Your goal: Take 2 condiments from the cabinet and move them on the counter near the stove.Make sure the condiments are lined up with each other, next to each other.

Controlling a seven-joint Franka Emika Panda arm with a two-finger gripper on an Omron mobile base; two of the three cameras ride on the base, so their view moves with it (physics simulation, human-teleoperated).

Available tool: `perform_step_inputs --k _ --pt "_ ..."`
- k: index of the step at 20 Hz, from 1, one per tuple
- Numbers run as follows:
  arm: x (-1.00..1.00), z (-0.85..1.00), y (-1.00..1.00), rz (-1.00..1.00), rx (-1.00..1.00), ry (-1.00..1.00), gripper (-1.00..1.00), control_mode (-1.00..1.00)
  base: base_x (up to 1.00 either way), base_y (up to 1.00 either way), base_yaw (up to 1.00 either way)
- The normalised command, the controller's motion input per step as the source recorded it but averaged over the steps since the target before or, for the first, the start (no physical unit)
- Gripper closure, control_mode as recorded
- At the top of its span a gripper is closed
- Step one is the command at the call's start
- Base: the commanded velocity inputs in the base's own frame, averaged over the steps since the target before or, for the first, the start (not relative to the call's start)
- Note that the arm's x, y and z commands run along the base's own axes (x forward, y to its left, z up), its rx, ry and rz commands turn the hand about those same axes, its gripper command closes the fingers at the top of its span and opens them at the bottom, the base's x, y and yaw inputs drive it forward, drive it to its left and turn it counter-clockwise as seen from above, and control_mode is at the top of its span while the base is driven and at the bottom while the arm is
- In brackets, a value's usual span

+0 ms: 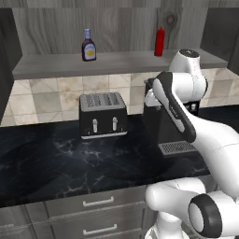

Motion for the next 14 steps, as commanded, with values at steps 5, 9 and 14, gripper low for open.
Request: perform_step_inputs --k 5,9,14 --pt "-0.05 0.12 0.0 0.0 0.0 -0.15 -1.0 -1.0 0.0 0.0 0.0" --pt "-0.15 0.35 0.0 0.0 -0.03 -0.39 -1.0 -1.0 0.0 0.0 0.0" --pt "-0.17 0.4 0.0 0.0 -0.04 -0.45 -1.0 -1.0 0.0 0.0 0.0"
